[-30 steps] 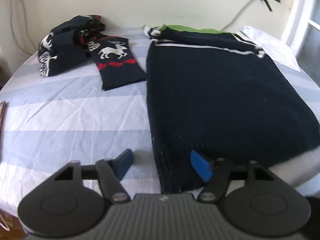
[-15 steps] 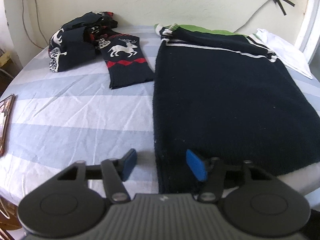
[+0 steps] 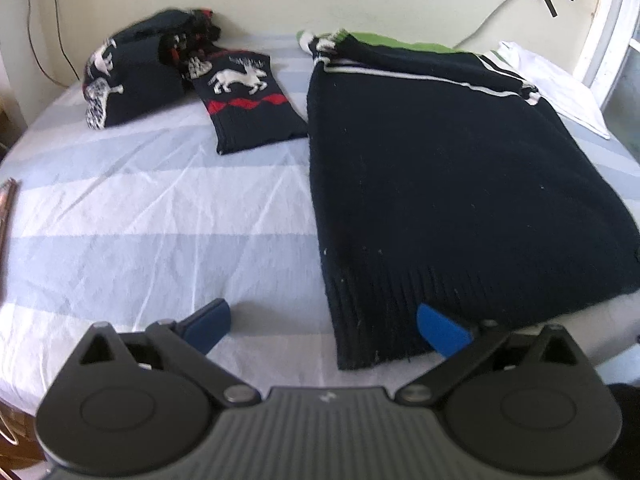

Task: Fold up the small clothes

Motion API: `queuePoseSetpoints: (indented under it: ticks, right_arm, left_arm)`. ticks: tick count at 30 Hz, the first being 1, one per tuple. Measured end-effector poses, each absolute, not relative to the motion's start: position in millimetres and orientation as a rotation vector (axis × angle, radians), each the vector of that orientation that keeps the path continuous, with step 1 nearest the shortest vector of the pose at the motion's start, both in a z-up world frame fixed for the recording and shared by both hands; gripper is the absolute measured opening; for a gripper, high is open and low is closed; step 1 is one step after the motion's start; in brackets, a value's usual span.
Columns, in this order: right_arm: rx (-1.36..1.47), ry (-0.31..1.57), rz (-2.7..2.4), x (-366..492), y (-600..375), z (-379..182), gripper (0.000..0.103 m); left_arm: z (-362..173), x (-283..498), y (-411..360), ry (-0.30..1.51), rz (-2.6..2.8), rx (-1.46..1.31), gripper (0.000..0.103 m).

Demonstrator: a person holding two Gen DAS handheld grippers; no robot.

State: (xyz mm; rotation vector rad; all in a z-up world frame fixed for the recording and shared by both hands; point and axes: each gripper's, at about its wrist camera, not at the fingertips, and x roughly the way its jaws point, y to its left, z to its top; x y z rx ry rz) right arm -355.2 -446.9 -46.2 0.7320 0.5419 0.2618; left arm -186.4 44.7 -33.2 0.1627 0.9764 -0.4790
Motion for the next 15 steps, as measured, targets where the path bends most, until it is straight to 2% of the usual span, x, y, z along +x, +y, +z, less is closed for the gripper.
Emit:
queuePoseSetpoints:
  ticks: [5, 6, 7, 8, 9, 10, 12, 15]
  right_arm:
    - [0.801, 0.591, 0.261, -349.1, -454.9, -45.2, 0.023]
    - [0.81, 0.597, 0.258, -348.6, -456.2, -45.3, 0.022]
    - [0.806, 0.597, 0.255, -348.6, -456.1, -45.4, 0.02]
    - [0.791, 0.595, 0.255, -349.0, -456.1, -45.3, 0.017]
    - [0.774, 0.595, 0.251, -349.7, -455.3, -44.8, 0.017]
    - [0.761, 0.597, 0.249, -350.0, -453.9, -43.4, 0.017]
    - [0.71, 0.605, 0.238, -350.5, -447.4, -38.3, 0.016]
    - [0.662, 0.596, 0.265, -348.5, -439.8, -26.8, 0.015]
  left_arm:
    - [-27.4, -175.6, 50.5, 1.05, -0.499, 0.061, 0.101]
    - [-25.2, -174.5, 50.3, 1.049, -0.515, 0.037, 0.089]
    - [-22.7, -173.6, 49.2, 1.047, -0.531, 0.023, 0.064]
    - [-20.7, -172.2, 47.7, 1.054, -0.549, 0.013, 0.05]
    - [-20.7, -169.0, 45.9, 1.076, -0.566, 0.002, 0.021]
    - [-22.0, -164.8, 46.4, 1.094, -0.57, -0.012, 0.015]
    - [-22.5, -158.0, 47.8, 1.113, -0.584, -0.043, 0.011]
    - [-17.0, -144.9, 62.8, 1.13, -0.651, -0.202, 0.009]
